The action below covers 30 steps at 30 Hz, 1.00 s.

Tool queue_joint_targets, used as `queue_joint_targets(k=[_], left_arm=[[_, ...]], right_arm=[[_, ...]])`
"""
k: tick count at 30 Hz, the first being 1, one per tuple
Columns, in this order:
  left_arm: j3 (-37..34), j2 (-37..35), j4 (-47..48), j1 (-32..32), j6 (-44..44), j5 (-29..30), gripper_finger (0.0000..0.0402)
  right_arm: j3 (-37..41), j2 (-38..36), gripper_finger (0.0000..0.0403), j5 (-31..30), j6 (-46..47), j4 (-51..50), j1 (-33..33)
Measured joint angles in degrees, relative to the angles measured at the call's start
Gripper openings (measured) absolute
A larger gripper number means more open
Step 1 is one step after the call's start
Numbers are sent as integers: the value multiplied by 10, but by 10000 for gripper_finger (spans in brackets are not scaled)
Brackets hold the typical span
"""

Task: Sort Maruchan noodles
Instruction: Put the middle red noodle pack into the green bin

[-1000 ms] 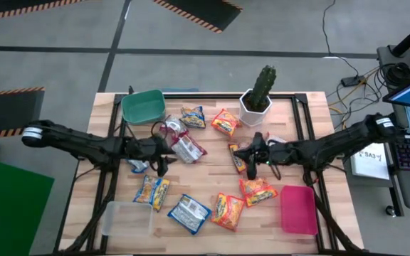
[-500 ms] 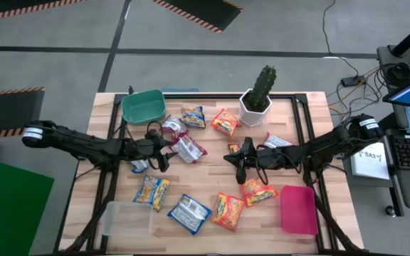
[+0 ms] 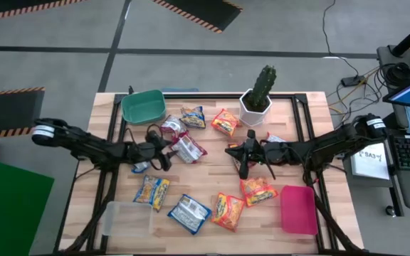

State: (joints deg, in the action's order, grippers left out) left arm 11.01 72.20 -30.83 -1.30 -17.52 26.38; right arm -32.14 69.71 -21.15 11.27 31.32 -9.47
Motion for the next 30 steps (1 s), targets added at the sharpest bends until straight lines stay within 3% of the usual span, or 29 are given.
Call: queue_joint_targets(k=[6,12,21,25,30], left_arm=[[5,91,-116,0,-17,3,209],[21,147,-118,1,-49,57,229],[36,190,-123,11,-64,61,260],[41,214,-128,11,-81,60,255],[47,245,-156,11,-93,48,218]], right_arm=[[0,2,9,1,1,2,0],[0,2,9,1,1,5,0],[0,2,9,2,8,3,0],[0,2,9,4,12,3,0],[0,2,9,4,18,5,0]])
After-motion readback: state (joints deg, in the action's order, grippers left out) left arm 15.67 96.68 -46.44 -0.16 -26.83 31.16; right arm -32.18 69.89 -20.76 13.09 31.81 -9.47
